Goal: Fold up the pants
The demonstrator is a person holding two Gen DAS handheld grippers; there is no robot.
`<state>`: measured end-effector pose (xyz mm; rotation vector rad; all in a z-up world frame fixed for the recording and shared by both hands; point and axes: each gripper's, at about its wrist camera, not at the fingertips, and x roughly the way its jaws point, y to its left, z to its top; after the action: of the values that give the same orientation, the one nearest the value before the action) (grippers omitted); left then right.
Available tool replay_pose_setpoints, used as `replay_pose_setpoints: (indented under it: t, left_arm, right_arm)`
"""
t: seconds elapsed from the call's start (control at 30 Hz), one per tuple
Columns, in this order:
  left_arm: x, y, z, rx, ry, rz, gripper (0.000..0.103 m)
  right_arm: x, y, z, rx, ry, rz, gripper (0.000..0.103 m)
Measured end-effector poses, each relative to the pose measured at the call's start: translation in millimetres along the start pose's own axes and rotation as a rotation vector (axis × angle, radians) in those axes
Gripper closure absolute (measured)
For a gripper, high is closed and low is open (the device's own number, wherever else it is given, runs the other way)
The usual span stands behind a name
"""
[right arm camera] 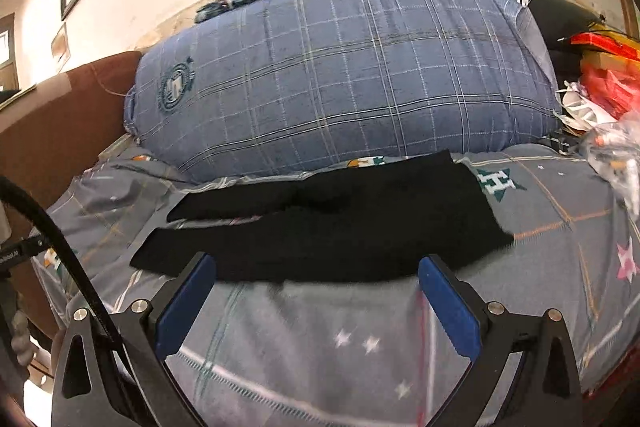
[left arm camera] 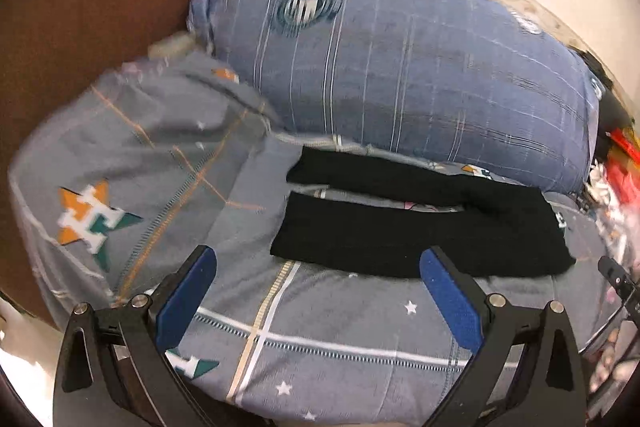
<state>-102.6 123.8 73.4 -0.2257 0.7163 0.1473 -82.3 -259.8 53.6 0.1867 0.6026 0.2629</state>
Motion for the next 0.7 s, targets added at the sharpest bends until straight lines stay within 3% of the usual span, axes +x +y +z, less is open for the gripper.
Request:
replay_pose_setpoints:
  t: [0.17, 0.33, 0.47, 0.7]
  left_arm:
    - [80, 24, 39, -0.093, 0.16, -0.069, 0.001]
    - [163, 33, 73, -0.177, 0.282, -0.104, 0.001]
    - [224, 23, 107, -0.127, 0.329, -0.086, 0.001]
    - [318, 6, 132, -0.071, 0.393, -0.093, 0.001]
  right_arm:
    - [47, -43, 45, 0.023, 0.087, -0.021, 0.0]
    - [116, -98, 88, 0.084, 0.231, -0.061, 0.004]
    - [178, -138, 119, 0.17, 0.355, -0.063, 0.01]
    - [266, -160, 156, 0.126, 0.466, -0.163, 0.011]
